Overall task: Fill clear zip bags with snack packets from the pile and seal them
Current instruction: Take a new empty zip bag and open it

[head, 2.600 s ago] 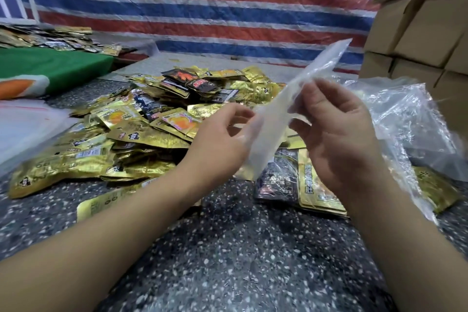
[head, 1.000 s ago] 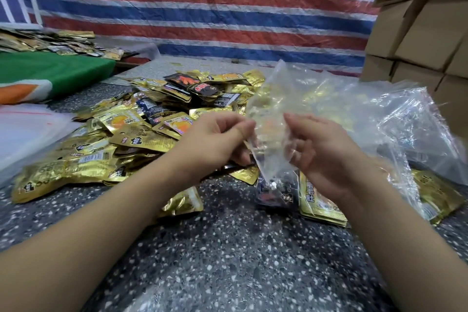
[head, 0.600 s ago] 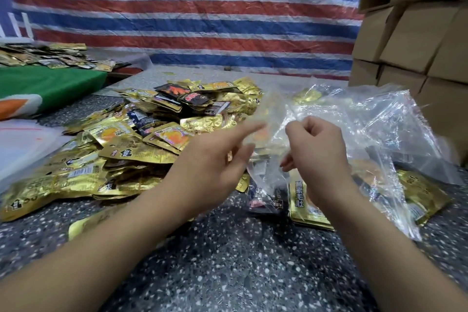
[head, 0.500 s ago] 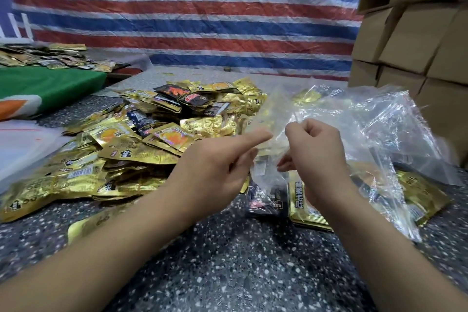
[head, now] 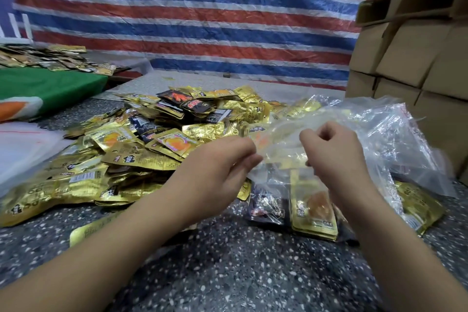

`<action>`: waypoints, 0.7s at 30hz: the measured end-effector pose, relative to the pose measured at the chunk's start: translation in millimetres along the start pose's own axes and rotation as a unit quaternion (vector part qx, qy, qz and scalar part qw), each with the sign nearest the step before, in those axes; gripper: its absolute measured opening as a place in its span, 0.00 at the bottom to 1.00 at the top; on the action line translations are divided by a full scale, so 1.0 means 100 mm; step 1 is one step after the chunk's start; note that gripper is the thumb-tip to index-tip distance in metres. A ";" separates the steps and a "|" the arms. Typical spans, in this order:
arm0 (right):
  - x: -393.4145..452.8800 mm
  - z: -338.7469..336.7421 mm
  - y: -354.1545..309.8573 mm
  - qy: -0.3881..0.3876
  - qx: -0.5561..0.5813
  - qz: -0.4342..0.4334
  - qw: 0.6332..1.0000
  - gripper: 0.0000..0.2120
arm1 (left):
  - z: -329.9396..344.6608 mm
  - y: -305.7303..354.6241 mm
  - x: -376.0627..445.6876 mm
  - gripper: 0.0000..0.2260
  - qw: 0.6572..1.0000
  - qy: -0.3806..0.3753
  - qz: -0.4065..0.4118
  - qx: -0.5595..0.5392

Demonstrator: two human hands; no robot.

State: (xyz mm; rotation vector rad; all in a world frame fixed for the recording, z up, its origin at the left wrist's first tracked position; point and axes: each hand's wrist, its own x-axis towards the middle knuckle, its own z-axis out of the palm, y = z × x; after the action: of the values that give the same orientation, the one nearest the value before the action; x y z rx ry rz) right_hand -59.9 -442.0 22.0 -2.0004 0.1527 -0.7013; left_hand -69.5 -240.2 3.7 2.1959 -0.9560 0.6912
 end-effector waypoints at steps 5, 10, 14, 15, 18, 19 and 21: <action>0.24 -0.19 -0.15 -0.023 -0.032 0.002 0.999 0.19 | -0.03 -0.08 0.05 0.16 0.993 0.053 -0.041 -0.100; 0.27 -0.32 -0.41 -0.271 -0.015 0.032 0.962 0.04 | -0.16 -0.20 0.13 0.24 0.946 0.164 -0.134 -0.244; 0.26 -0.26 -0.48 -0.403 -0.075 0.076 0.909 0.07 | -0.25 -0.39 0.16 0.29 0.940 0.163 -0.202 -0.222; 0.27 -0.22 -0.46 -0.410 -0.107 0.076 0.903 0.08 | -0.25 -0.41 0.14 0.30 0.954 0.136 -0.194 -0.184; 0.35 -0.12 -0.38 -0.433 -0.188 0.056 0.880 0.10 | -0.22 -0.45 0.10 0.27 0.984 0.038 -0.158 -0.069; 0.40 -0.11 -0.37 -0.437 -0.198 0.049 0.876 0.10 | -0.21 -0.46 0.09 0.27 0.989 0.013 -0.147 -0.032; 0.50 -0.11 -0.38 -0.434 -0.199 0.027 0.878 0.15 | -0.21 -0.49 0.10 0.29 0.992 -0.019 -0.123 0.035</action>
State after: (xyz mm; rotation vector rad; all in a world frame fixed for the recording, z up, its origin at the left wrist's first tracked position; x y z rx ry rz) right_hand -31.0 -449.5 78.7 -2.5036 -0.2021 0.3426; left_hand -30.2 -203.6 7.4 2.3445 -0.6704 0.5763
